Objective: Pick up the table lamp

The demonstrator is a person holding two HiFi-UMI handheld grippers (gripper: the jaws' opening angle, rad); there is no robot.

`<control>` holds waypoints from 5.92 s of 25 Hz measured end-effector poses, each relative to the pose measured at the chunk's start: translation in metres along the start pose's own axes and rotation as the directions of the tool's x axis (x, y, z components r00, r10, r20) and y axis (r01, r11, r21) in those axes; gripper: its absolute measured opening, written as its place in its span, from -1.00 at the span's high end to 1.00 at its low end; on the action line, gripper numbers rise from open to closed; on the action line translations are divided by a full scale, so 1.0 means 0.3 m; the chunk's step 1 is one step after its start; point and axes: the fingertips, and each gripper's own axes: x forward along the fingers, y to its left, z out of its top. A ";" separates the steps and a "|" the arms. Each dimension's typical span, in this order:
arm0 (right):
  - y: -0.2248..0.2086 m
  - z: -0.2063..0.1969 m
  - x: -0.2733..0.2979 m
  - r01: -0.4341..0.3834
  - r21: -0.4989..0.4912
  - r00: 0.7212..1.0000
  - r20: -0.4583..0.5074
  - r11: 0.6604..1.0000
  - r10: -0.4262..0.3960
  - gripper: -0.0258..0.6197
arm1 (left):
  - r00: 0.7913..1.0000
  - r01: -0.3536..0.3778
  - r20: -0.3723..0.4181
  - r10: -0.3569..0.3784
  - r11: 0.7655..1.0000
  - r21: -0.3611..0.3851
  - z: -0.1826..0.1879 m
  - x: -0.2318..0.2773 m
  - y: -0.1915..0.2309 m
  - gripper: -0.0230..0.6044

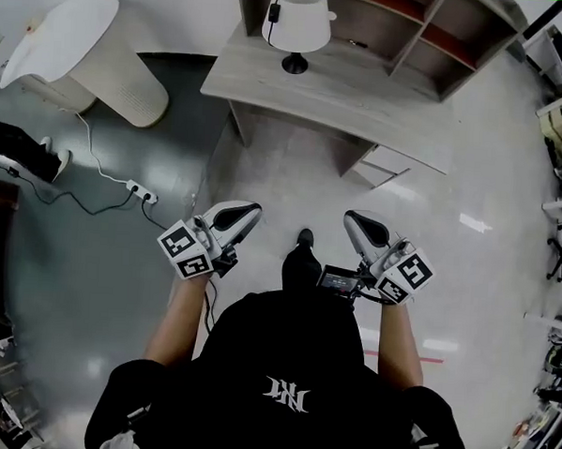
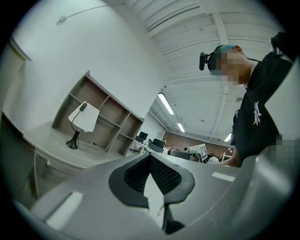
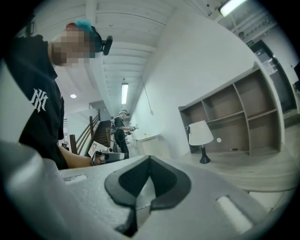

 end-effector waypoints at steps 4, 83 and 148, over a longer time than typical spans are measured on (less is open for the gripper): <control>-0.170 0.069 0.070 -0.047 0.003 0.999 -0.011 0.999 0.047 0.91 | 1.000 -0.027 -0.006 0.027 1.000 -0.003 0.069 0.146 0.117 0.92; -1.425 -0.067 1.067 -0.048 0.813 0.987 0.126 0.580 -0.095 0.43 | 0.939 0.139 -0.159 -0.305 0.760 -0.635 0.391 0.716 1.925 0.38; -1.400 -0.052 1.115 -0.206 0.844 0.964 0.263 0.495 -0.048 0.49 | 0.864 0.300 -0.010 -0.504 0.531 -0.792 0.398 0.750 1.824 0.58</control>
